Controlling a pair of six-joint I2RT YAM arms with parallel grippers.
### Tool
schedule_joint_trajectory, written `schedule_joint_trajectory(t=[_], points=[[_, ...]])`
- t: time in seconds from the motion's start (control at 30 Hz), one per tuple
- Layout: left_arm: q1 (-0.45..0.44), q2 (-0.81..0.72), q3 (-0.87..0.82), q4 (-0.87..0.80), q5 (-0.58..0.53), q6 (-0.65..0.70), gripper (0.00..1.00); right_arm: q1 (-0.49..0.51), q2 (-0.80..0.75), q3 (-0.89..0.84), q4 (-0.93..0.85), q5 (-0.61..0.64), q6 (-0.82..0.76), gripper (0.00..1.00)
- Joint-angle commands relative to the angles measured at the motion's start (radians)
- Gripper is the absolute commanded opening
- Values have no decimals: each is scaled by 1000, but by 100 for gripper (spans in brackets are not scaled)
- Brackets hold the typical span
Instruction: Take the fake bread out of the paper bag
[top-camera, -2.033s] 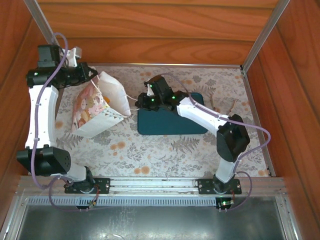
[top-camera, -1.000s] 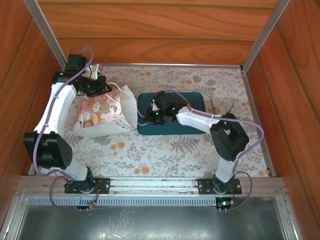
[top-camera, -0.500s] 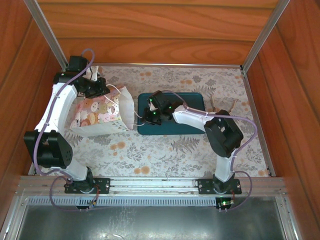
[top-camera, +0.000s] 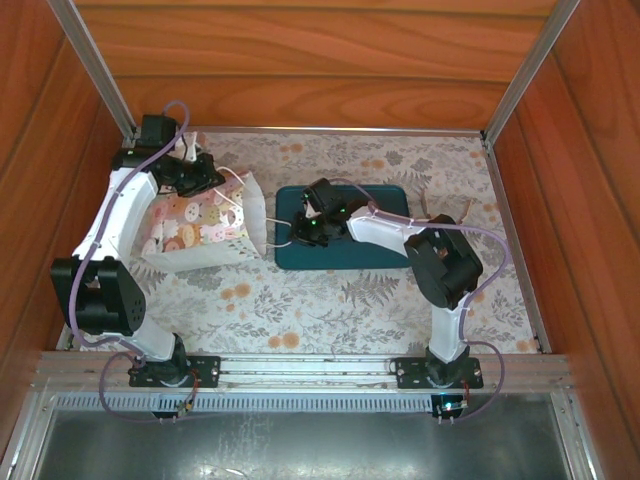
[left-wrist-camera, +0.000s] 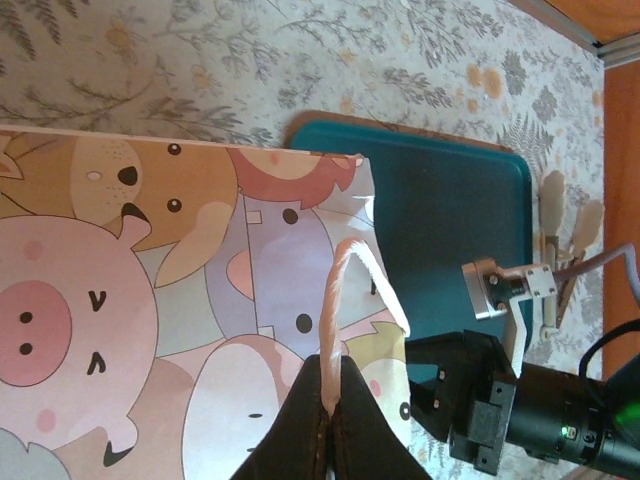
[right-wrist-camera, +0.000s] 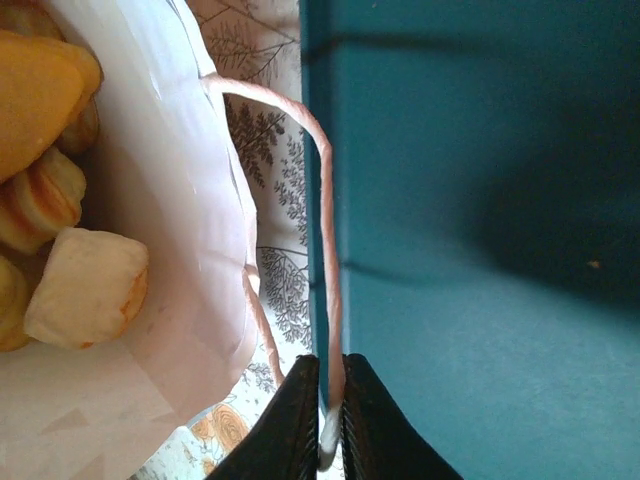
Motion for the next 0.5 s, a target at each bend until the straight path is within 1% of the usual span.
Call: schedule_joint_trajectory(t=[0.0,0.13,0.2,0.33,0.47], points=[[-3,-14,-21,43,88,-20,0,-7,-6,-11,-22,-17,-30,17],[-8,-19,-43,71,129,-35,0,-17,-23,-41,-17,-7,-28,16],[-12,-20,-47,83,146,-45,0,-23,-29,-52,-13,-31,-33,20],[-36,-26,-48,93,166,-50,0,-29,-68,-77,-34,-34,-65,22],[-61,-44,-58,96,179,-47,0,-36,-142,-137,-48,2,-88,32]])
